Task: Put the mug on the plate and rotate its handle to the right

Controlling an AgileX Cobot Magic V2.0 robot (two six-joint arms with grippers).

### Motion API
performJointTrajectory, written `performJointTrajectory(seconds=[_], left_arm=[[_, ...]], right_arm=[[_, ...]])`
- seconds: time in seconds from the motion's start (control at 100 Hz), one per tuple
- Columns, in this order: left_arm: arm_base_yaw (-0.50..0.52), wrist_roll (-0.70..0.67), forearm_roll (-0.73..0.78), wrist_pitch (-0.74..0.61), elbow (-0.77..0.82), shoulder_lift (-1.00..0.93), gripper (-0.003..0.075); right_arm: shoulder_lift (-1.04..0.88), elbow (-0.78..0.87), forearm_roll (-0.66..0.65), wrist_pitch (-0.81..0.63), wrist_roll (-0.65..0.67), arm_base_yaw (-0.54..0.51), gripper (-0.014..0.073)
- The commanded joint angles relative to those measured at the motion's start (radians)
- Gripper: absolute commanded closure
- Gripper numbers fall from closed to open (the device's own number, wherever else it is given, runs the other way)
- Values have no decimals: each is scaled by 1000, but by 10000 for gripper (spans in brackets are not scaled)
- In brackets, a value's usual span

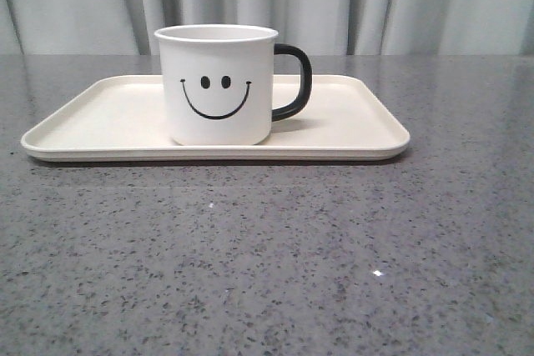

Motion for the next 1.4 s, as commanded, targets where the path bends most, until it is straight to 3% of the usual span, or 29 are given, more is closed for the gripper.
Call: performJointTrajectory(seconds=[0.0,0.43,0.7,0.93,1.39], left_arm=[[0,-1,-1,-84,9,-29,740],[0,-1,-1,-84,9,-29,740],[0,-1,-1,-84,9,-29,741],[0,-1,-1,-84,9,-29,740],[0,-1,-1,-84,9,-29,741]], right_arm=[[3,8,31,-105,1,-3,705],[3,78,54,-162,8,-3,705],[3,78,-65,-185,275,-3,705],[3,78,-192,-185,400,-3,705],[3,77,-208,-186,408,-3,705]])
